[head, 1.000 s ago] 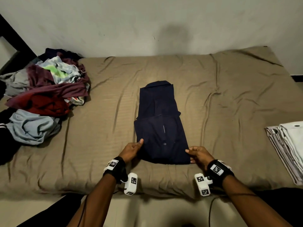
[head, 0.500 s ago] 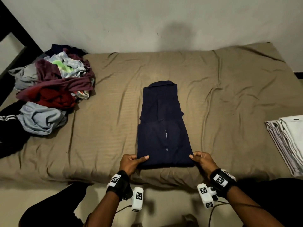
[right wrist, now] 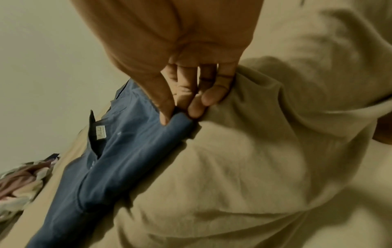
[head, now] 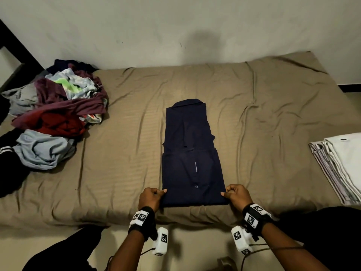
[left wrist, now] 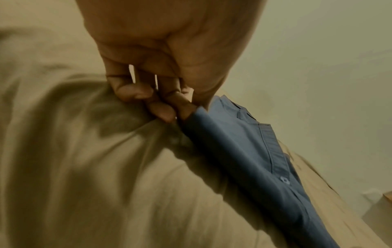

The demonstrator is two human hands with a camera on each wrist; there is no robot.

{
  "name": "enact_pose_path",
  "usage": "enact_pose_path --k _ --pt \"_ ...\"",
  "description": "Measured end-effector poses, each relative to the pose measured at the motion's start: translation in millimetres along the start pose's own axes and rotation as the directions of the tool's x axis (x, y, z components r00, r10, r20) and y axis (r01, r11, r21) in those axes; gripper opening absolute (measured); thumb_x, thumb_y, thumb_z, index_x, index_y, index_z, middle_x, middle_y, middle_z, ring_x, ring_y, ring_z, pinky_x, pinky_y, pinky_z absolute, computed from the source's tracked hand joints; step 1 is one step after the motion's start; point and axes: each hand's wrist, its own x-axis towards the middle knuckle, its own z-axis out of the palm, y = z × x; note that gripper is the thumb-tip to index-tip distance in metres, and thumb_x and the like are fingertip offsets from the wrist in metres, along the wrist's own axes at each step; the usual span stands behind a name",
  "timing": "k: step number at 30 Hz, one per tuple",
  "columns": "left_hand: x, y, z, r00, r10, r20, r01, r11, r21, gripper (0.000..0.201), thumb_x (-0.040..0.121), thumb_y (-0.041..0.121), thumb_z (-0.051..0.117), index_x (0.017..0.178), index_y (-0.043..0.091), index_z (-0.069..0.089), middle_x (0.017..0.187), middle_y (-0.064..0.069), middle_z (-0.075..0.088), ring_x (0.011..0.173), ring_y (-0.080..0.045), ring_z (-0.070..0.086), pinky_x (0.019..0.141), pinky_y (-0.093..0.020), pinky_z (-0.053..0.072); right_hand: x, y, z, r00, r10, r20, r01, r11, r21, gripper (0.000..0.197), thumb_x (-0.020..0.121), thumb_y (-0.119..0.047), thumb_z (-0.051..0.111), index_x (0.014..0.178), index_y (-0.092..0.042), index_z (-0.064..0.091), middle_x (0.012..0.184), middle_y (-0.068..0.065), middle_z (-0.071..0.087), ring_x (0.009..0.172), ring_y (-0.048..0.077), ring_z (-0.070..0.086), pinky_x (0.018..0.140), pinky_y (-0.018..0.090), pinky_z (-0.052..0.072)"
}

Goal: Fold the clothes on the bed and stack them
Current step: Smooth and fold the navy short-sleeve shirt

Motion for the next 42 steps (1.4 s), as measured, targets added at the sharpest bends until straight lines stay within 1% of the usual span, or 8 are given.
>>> enact_pose_path --k 3,6,11,15,24,29,36,42 --pt "-12 6 -1 0.994 0.002 -0.112 0.012 0.993 0.119 0.04 0.083 0.049 0.078 0.066 0.017 0.062 0.068 -0.001 0.068 0.074 -0.029 0.065 0.066 -0.033 0.047 -16 -21 -10 0.996 0.042 -0.08 -0.056 0.981 -0.185 0.025 0.075 -0.022 0.086 0.076 -0.014 0.062 0.073 0.0 0.069 0.077 0.026 0.065 0.075 0.038 0.053" --pt "-27 14 8 0.862 0.401 -0.31 -0.292 0.893 0.342 0.039 0.08 0.054 0.077 0.096 0.022 0.062 0.091 -0.004 0.069 0.098 -0.034 0.061 0.072 -0.041 0.053 -34 -32 0 0.928 -0.32 -0.193 0.151 0.794 -0.589 0.042 0.079 -0.036 0.077 0.111 -0.014 0.061 0.11 0.011 0.065 0.103 0.036 0.059 0.085 0.041 0.049" --pt "-44 8 69 0.563 0.8 0.206 -0.731 0.366 0.576 0.082 0.096 0.062 0.047 0.158 0.011 0.033 0.168 -0.014 0.017 0.154 -0.032 0.022 0.118 -0.052 0.022 -63 -36 75 0.729 -0.652 0.209 0.583 0.43 -0.69 0.08 0.09 -0.032 0.049 0.159 -0.004 0.018 0.168 0.016 0.007 0.155 0.032 0.013 0.119 0.045 0.016" --pt "-23 -18 58 0.631 0.683 0.368 -0.712 0.322 0.624 0.091 0.096 0.075 0.037 0.163 0.015 0.017 0.171 -0.004 0.004 0.157 -0.024 0.013 0.121 -0.053 0.015 -54 -2 65 0.788 -0.515 0.337 0.575 0.421 -0.702 0.098 0.087 -0.054 0.062 0.159 -0.004 0.019 0.168 0.015 0.002 0.155 0.029 0.015 0.119 0.046 0.017" --pt "-18 -18 22 0.803 0.555 0.217 -0.571 0.615 0.544 0.097 0.088 0.088 0.025 0.163 0.027 0.016 0.17 0.003 -0.003 0.158 -0.019 0.002 0.125 -0.046 0.006 -33 -6 26 0.901 -0.399 0.17 0.397 0.601 -0.694 0.089 0.097 -0.072 0.019 0.161 -0.012 0.009 0.169 0.011 -0.006 0.156 0.03 0.007 0.123 0.042 0.006" --pt "10 22 25 0.726 0.58 0.37 -0.664 0.449 0.598 0.11 0.078 0.096 0.021 0.163 0.03 0.0 0.169 -0.005 -0.017 0.155 -0.027 -0.018 0.124 -0.053 -0.002 -12 -55 41 0.782 -0.521 0.342 0.594 0.46 -0.66 0.094 0.094 -0.076 0.031 0.162 -0.021 -0.004 0.168 0.007 -0.018 0.154 0.027 -0.016 0.124 0.047 -0.002" --pt "87 32 -9 0.764 0.511 0.394 -0.629 0.454 0.631 0.113 0.068 0.093 -0.019 0.159 0.025 -0.015 0.168 0.004 -0.015 0.157 -0.016 -0.01 0.126 -0.046 0.001 77 -49 11 0.843 -0.385 0.376 0.531 0.487 -0.693 0.097 0.084 -0.079 -0.004 0.159 -0.017 -0.016 0.164 -0.002 -0.028 0.152 0.014 -0.023 0.126 0.041 0.002" --pt "99 23 -27 0.734 0.581 0.353 -0.668 0.52 0.533 0.076 0.099 0.058 0.005 0.163 0.017 -0.002 0.17 -0.001 -0.003 0.157 -0.017 0.001 0.127 -0.046 0.014 82 -46 -25 0.787 -0.459 0.412 0.61 0.476 -0.634 0.083 0.101 -0.062 0.03 0.161 -0.021 -0.009 0.166 -0.004 -0.02 0.154 0.012 -0.013 0.125 0.035 0.007"
